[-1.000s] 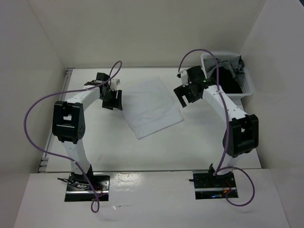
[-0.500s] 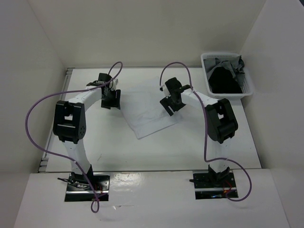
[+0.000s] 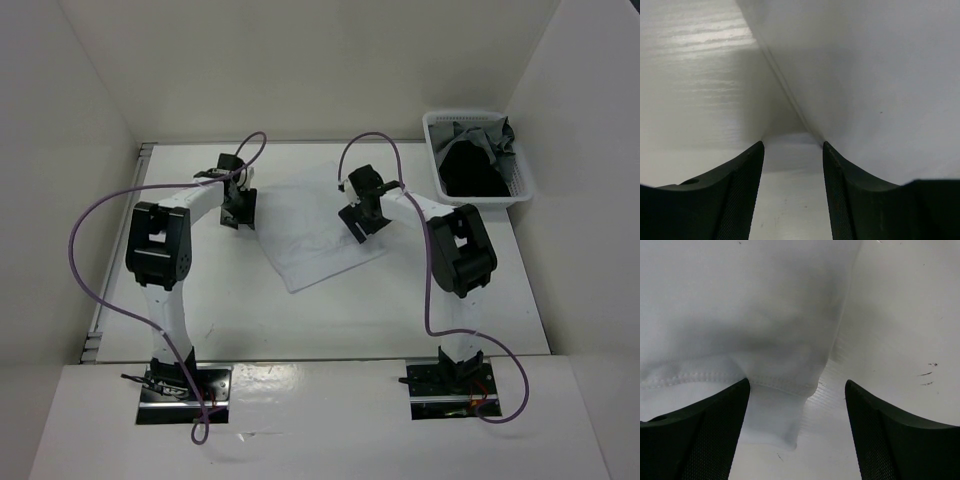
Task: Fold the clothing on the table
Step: Flatten the skirt out
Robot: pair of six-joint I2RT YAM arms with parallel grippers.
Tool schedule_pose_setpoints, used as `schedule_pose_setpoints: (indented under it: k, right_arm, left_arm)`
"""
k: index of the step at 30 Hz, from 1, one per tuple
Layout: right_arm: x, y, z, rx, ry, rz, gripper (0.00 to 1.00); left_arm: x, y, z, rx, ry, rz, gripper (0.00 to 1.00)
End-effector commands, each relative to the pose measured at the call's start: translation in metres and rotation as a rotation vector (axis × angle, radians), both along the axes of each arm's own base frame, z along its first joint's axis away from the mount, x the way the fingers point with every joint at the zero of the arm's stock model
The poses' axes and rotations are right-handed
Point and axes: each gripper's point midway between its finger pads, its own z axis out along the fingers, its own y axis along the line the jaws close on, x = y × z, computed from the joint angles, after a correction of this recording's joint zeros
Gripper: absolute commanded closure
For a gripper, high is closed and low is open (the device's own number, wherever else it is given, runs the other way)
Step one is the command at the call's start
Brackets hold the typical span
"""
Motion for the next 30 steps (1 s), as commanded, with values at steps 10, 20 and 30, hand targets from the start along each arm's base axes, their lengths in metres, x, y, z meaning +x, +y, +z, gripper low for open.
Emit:
schedule_pose_setpoints:
  k: [10, 20, 30]
  right_arm:
    - [-0.009, -0.006, -0.003, 0.002, 0.000, -0.019, 0.19]
    - [-0.035, -0.009, -0.015, 0.013, 0.084, -0.020, 0.53]
    - [-0.079, -0.020, -0.019, 0.016, 0.192, -0.025, 1.00]
  left_arm:
    - [0.009, -0.032, 0.009, -0.119, 0.009, -0.018, 0.42]
    - [0.012, -0.035, -0.011, -0.051, 0.044, -0.007, 0.63]
    - [0.028, -0.031, -0.015, 0.006, 0.028, -0.002, 0.87]
